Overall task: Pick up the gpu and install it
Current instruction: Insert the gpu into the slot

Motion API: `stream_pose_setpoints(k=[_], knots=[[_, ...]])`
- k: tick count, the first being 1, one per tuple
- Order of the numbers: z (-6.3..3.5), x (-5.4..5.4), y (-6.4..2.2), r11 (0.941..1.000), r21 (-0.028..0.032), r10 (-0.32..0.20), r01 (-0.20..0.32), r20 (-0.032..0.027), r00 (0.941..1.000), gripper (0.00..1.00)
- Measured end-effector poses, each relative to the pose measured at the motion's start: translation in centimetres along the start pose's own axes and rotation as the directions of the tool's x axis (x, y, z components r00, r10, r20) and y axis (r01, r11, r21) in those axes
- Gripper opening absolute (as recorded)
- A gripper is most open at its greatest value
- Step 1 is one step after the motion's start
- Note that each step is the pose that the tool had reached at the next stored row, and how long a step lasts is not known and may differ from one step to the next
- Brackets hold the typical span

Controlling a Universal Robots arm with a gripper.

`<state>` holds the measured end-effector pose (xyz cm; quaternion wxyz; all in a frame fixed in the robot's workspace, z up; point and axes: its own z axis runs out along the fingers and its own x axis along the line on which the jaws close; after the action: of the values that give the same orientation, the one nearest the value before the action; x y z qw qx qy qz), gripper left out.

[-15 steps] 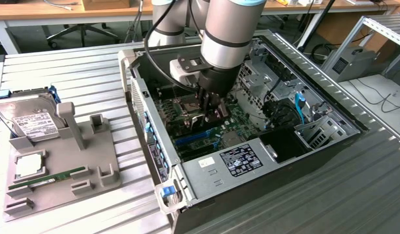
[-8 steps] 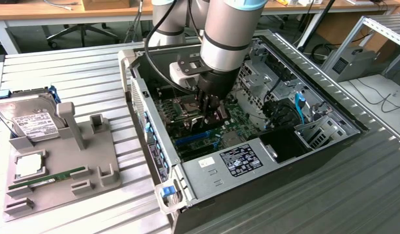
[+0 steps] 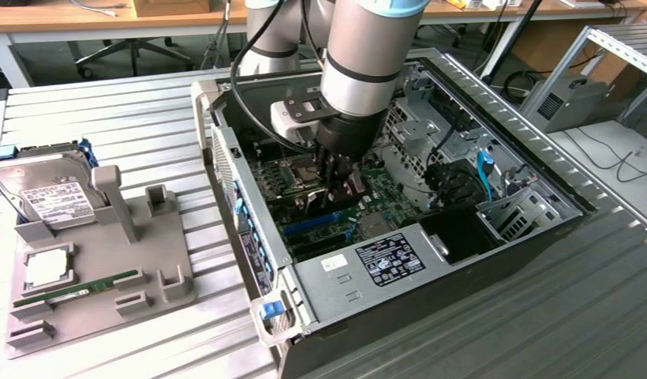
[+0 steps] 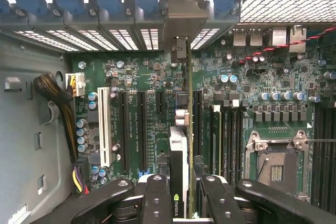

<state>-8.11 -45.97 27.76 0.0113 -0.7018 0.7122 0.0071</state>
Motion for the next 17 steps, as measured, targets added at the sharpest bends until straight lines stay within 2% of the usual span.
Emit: stream_pose_setpoints(k=[17], knots=[[0.32, 0.01, 0.25, 1.0, 0.0001, 0.0, 0.0, 0.0004, 1.0, 0.27]])
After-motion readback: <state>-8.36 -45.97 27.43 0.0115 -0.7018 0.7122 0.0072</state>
